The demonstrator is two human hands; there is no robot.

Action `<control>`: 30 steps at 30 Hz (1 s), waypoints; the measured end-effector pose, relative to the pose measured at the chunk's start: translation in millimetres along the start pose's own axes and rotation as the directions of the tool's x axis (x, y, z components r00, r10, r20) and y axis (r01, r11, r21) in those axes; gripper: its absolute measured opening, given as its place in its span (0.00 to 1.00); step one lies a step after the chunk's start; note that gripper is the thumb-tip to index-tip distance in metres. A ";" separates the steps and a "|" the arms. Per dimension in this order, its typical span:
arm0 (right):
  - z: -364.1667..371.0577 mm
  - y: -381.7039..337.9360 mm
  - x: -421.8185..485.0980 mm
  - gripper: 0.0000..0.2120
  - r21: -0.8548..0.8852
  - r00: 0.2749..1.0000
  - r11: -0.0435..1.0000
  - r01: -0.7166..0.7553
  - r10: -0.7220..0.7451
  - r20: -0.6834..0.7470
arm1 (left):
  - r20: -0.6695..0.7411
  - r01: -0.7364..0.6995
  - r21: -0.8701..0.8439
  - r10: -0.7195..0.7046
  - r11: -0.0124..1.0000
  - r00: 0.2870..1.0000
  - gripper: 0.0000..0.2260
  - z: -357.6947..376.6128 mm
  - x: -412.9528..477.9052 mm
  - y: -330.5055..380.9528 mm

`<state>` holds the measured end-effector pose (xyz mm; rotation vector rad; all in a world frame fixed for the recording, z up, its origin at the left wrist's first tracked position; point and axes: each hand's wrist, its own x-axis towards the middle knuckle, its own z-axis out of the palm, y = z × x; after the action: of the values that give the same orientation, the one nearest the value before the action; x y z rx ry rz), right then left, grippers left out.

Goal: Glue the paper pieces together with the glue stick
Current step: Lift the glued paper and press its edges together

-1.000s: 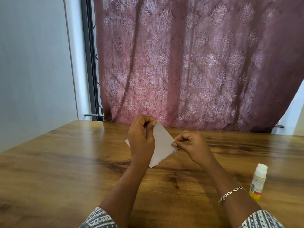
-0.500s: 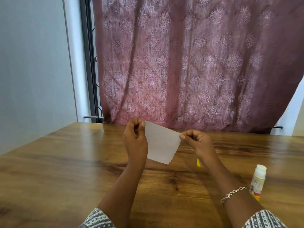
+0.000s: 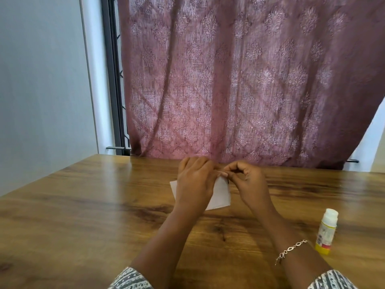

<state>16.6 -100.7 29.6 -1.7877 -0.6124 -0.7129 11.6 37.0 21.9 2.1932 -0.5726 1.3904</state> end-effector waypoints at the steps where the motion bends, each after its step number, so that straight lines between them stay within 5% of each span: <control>1: 0.2 -1.3 -0.2 0.13 -0.015 1.000 1.000 0.022 -0.022 0.004 | 0.021 0.002 -0.016 -0.002 1.000 1.000 0.12 0.6 -0.3 -1.2; 15: 1.3 -5.1 0.3 0.10 0.067 0.998 0.997 -0.033 0.030 0.047 | 0.047 0.126 -0.262 -0.118 0.957 0.992 0.13 -5.8 1.7 -1.3; 22: 2.8 -0.9 0.2 0.02 0.001 0.998 1.000 0.014 -0.014 0.060 | 0.050 0.064 -0.199 -0.056 0.978 0.997 0.13 -3.6 1.6 -0.2; 30: 4.8 -3.3 0.2 0.01 0.009 0.992 1.000 0.011 -0.012 0.124 | 0.060 -0.054 0.059 0.051 0.997 0.997 0.10 -3.4 2.6 0.0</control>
<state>15.2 -95.1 30.6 -1.8324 -0.7077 -0.6093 10.1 38.8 25.5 2.2881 -0.6207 1.3912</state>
